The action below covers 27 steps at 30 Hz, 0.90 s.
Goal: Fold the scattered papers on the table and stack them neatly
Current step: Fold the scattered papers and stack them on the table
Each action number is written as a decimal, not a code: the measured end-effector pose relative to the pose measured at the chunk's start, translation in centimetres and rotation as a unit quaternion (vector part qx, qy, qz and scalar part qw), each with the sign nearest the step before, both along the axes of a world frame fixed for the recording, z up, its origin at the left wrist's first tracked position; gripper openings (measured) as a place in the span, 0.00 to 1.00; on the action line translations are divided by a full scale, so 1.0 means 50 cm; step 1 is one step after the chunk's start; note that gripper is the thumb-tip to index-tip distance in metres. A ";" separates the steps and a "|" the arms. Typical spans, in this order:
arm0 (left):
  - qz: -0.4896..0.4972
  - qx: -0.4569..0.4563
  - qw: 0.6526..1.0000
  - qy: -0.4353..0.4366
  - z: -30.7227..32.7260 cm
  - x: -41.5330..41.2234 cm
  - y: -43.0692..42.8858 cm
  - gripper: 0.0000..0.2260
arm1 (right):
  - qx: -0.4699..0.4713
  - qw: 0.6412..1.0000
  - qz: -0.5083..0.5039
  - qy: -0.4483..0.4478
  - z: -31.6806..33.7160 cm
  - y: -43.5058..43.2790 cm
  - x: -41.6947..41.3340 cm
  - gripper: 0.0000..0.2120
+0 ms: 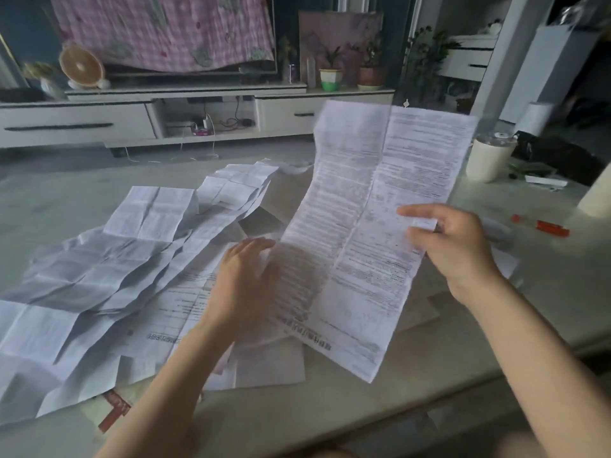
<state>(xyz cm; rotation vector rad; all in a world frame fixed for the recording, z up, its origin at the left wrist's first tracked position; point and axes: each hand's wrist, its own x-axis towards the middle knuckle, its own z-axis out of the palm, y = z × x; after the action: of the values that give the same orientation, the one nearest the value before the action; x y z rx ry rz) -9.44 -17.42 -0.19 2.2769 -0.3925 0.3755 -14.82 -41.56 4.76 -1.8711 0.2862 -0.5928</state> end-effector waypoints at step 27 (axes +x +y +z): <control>-0.071 -0.546 0.730 0.405 0.038 0.029 0.041 0.14 | -0.483 0.858 0.117 -0.130 -0.079 0.083 0.024 0.37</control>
<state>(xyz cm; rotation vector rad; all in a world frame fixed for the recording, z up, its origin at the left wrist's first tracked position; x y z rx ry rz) -8.00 -15.38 1.70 1.0326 0.1321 -0.4178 -13.64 -37.43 0.82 -2.6778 -0.5246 -0.9027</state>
